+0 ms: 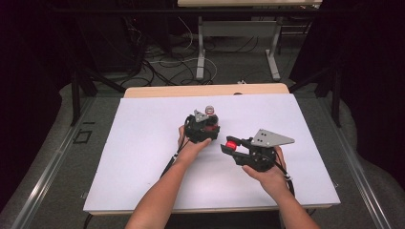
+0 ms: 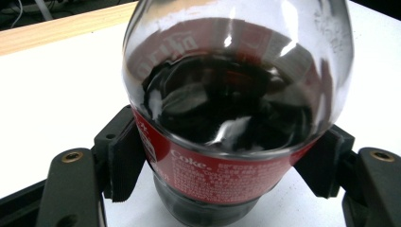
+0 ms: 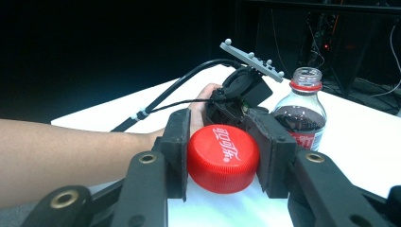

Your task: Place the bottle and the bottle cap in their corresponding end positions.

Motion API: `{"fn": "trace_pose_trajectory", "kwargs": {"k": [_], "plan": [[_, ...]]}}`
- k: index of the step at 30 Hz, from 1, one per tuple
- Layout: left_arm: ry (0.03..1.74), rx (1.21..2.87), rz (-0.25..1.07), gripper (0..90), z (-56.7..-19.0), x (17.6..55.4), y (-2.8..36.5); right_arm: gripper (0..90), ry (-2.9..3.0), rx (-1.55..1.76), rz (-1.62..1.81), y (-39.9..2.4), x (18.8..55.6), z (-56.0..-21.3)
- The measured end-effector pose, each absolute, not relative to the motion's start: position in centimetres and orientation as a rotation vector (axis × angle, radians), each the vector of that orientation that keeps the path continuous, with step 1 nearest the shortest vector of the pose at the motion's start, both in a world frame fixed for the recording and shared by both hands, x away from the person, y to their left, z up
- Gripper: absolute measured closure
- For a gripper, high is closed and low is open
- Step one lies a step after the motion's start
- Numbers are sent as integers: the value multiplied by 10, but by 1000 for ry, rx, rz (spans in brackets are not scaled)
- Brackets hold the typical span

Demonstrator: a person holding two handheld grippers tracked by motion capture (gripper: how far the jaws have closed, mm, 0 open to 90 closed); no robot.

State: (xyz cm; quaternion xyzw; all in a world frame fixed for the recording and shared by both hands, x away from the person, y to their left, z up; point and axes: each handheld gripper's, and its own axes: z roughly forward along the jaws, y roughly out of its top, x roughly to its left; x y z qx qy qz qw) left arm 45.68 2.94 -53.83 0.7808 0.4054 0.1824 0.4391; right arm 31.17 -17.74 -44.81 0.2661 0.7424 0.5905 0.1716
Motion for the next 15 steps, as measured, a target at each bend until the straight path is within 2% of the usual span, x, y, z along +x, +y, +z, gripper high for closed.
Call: {"fn": "trace_pose_trajectory", "kwargs": {"k": [4, 7, 9, 12, 15], "plan": [[996, 1944, 440, 274, -538, 458, 31, 610, 2114, 756, 1671, -177, 312, -449], [998, 1922, 435, 180, -537, 458, 33, 610, 2113, 750, 1676, -177, 313, -449], [1003, 1933, 428, 151, -535, 457, 35, 610, 2107, 751, 1674, -177, 314, -450], [1018, 1945, 411, 32, -534, 455, 41, 611, 2114, 756, 1667, -176, 317, -454], [1023, 1914, 426, 5, -531, 447, 51, 610, 2129, 764, 1647, -170, 322, -461]]}}
